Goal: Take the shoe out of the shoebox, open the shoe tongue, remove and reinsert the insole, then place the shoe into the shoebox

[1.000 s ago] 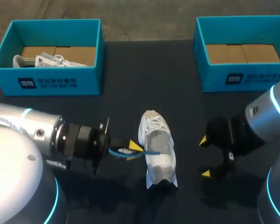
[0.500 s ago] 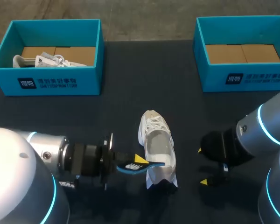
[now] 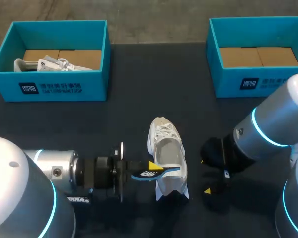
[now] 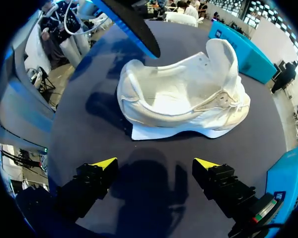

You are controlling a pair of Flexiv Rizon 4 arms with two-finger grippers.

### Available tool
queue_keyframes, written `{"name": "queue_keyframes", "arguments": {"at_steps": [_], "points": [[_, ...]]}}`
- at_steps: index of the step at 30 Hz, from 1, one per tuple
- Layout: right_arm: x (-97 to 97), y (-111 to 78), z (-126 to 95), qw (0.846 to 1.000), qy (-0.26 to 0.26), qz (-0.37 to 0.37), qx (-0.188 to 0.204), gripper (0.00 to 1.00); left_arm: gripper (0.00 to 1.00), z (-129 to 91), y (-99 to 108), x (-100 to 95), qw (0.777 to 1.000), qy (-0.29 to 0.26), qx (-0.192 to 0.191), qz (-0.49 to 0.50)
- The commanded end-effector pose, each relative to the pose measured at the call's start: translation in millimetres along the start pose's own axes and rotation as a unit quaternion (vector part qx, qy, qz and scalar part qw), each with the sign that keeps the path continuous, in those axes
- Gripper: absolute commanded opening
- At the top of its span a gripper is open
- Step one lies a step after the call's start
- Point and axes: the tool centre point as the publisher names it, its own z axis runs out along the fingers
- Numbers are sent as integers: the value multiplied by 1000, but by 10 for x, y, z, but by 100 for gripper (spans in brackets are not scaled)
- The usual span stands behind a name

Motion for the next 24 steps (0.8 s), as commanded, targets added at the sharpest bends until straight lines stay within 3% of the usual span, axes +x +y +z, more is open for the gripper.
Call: {"name": "queue_keyframes", "arguments": {"at_steps": [1,8,24], "points": [[-29,52,194,1000,3,3,-3,100,0,61,34,-4,1000,-6,-4,4],[-20,76,270,1000,4,16,-3,100,0,41,92,-63,1000,-17,-3,7],[-12,154,192,1000,5,25,-3,100,0,34,184,-27,1000,4,19,9]]}}
